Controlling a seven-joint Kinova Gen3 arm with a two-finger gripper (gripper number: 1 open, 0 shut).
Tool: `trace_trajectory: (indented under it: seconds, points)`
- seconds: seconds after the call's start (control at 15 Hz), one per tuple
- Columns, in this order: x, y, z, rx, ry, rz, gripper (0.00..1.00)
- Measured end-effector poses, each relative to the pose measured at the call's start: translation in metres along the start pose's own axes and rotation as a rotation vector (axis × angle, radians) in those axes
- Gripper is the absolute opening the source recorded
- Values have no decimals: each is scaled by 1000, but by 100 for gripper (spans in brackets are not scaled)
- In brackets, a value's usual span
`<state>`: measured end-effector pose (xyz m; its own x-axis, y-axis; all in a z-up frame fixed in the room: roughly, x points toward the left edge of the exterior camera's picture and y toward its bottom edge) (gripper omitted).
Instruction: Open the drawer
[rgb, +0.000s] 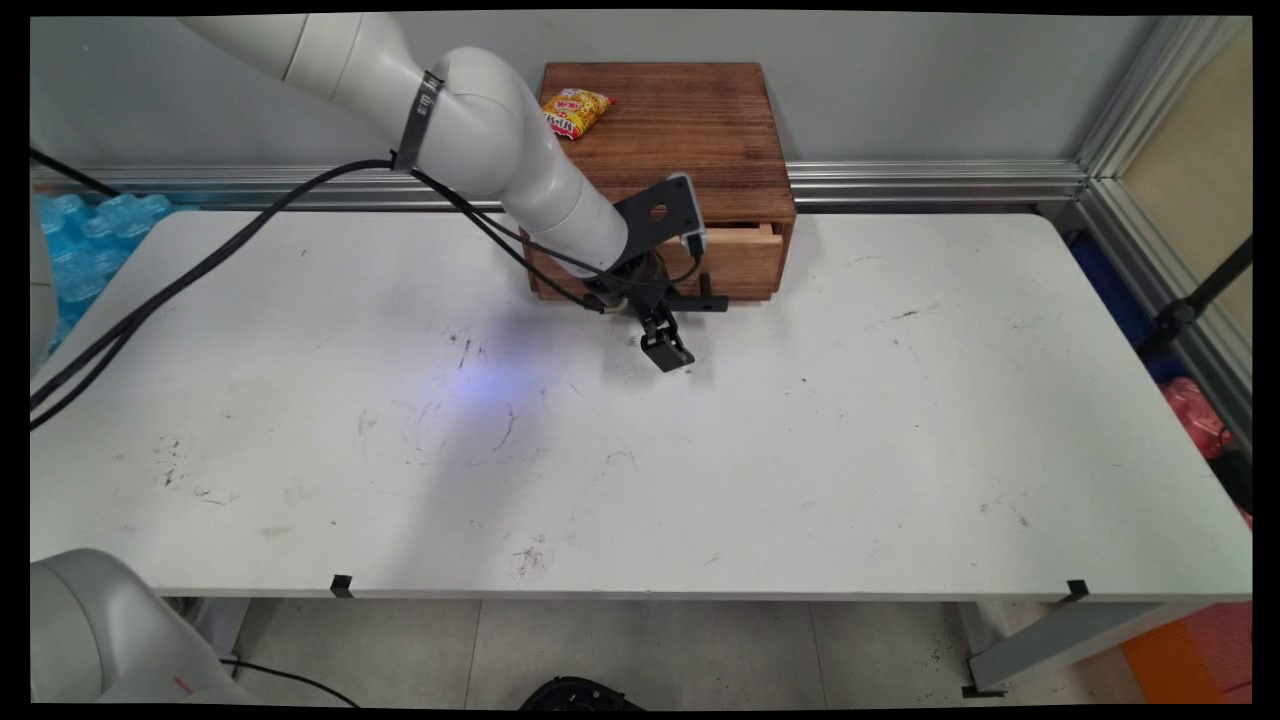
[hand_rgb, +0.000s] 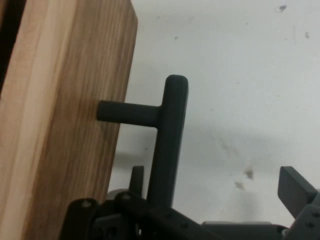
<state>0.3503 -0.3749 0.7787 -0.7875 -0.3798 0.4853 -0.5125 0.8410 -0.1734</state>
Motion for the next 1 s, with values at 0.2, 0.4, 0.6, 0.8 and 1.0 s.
trace_trajectory:
  seconds: [0.2, 0.4, 0.6, 0.8, 1.0]
  points:
    - [0, 10, -4, -17, -1, -2, 100]
    - [-2, 22, -10, -37, -6, -4, 100]
    - [-4, 32, -15, -55, -10, -6, 100]
    - [-5, 44, -20, -72, -14, -9, 100]
    - [-6, 55, -24, -90, -16, -12, 100]
